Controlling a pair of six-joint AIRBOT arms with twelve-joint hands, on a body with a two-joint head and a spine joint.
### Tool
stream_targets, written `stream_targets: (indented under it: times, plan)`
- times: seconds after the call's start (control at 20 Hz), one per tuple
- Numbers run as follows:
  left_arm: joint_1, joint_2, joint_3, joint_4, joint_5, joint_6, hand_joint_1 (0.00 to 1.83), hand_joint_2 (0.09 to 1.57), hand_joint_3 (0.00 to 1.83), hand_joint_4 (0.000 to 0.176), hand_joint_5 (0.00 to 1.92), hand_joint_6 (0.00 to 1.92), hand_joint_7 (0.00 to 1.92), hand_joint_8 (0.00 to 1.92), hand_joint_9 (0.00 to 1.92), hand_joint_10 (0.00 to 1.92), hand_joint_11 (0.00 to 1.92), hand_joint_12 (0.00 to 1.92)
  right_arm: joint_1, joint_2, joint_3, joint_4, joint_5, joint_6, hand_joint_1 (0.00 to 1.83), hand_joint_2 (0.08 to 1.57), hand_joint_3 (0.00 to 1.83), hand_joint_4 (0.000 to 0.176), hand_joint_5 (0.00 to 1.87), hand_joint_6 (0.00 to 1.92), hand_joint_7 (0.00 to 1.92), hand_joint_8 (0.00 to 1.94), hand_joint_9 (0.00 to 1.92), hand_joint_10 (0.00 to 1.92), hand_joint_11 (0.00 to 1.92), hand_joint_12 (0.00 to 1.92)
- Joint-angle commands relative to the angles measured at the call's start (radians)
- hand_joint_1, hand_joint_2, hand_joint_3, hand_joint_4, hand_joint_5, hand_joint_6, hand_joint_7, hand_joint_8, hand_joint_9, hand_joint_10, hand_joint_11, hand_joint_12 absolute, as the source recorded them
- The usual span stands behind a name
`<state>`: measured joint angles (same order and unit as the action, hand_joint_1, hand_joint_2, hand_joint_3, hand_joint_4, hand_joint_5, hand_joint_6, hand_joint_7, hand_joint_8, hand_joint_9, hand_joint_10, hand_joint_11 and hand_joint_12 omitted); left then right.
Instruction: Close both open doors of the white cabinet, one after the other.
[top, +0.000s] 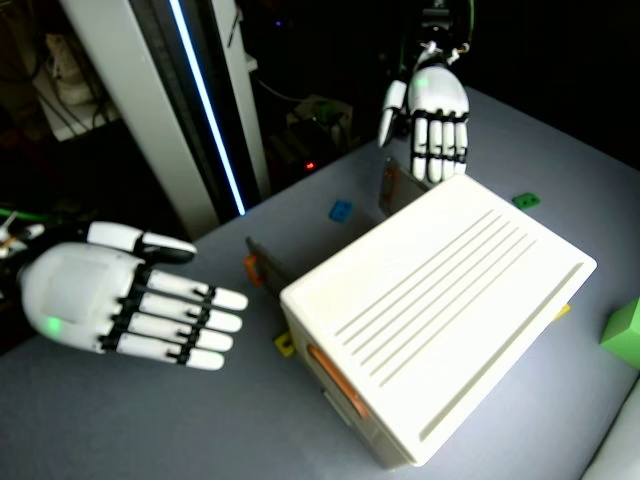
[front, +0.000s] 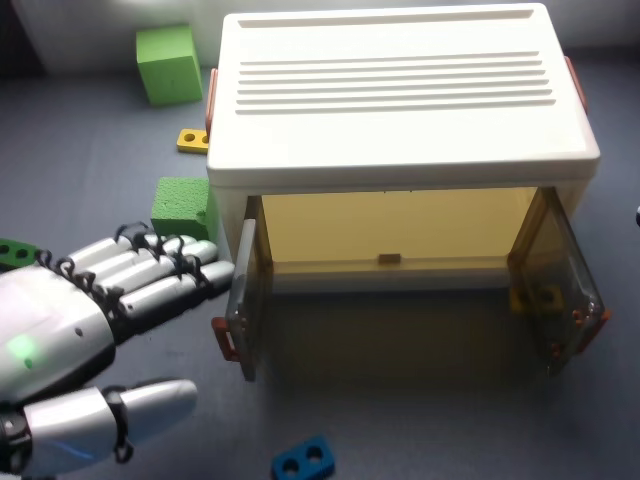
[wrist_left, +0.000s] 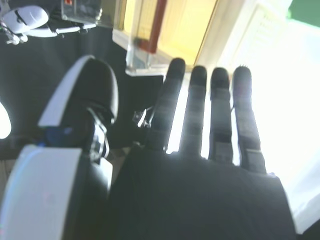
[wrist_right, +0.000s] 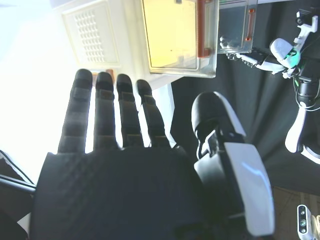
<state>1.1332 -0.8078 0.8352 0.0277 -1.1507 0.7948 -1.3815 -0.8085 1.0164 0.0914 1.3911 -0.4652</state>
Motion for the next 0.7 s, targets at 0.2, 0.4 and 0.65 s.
stream_targets:
  times: [0.2, 0.4, 0.65]
  plan:
    - [-0.032, -0.013, 0.006, 0.029, -0.095, -0.018, 0.00, 1.48, 0.00, 0.000, 0.10, 0.01, 0.08, 0.01, 0.09, 0.01, 0.00, 0.43, 0.005, -0.006, 0.007, 0.020, 0.111, 0.012, 0.00, 1.46, 0.00, 0.000, 0.11, 0.01, 0.10, 0.01, 0.10, 0.00, 0.16, 0.02]
    - [-0.062, -0.031, 0.017, 0.057, -0.076, -0.034, 0.00, 1.48, 0.00, 0.000, 0.12, 0.00, 0.09, 0.00, 0.12, 0.00, 0.00, 0.54, 0.005, -0.006, 0.008, 0.020, 0.111, 0.015, 0.00, 1.45, 0.00, 0.000, 0.11, 0.01, 0.11, 0.00, 0.11, 0.01, 0.16, 0.02]
    - [-0.088, -0.049, 0.025, 0.088, -0.054, -0.049, 0.00, 1.47, 0.00, 0.000, 0.08, 0.00, 0.06, 0.00, 0.07, 0.00, 0.00, 0.32, 0.005, -0.009, 0.008, 0.020, 0.111, 0.016, 0.00, 1.45, 0.00, 0.000, 0.11, 0.00, 0.10, 0.00, 0.10, 0.00, 0.14, 0.01]
